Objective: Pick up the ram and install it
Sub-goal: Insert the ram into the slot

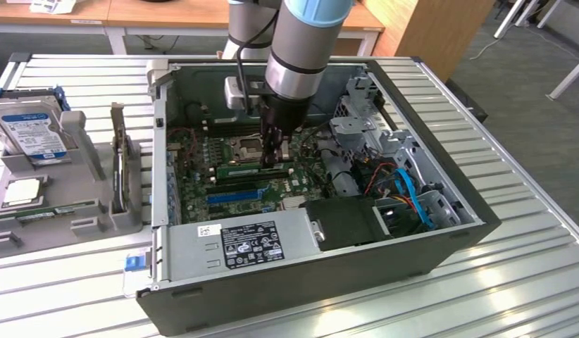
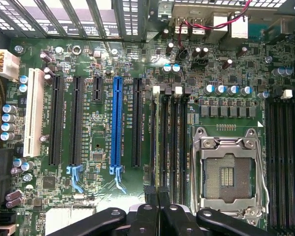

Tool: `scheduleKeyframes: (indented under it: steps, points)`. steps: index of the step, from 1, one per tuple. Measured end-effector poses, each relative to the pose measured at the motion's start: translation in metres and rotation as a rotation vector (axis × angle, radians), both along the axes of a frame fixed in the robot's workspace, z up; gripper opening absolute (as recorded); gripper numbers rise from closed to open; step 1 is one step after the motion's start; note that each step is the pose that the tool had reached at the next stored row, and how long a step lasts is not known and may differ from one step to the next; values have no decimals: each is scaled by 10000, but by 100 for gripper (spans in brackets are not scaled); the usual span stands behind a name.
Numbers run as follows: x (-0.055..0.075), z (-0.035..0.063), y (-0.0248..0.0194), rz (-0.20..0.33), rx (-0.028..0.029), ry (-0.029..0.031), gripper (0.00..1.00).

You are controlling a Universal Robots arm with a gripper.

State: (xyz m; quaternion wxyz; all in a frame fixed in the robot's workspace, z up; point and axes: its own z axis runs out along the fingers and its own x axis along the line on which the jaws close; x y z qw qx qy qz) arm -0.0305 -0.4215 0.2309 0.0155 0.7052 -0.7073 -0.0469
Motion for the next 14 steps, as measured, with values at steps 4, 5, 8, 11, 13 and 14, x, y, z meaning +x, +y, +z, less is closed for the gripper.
scheduleKeyframes:
  steps: [4,5,8,11,13,14]
  points:
    - [0,-8,0,0,0,0,12]
    - [0,-8,0,0,0,0,12]
    - [0,-14,0,0,3,-1,12]
    - [0,-20,0,0,0,0,12]
    - [0,-24,0,0,0,0,12]
    - [0,-26,0,0,0,0,12]
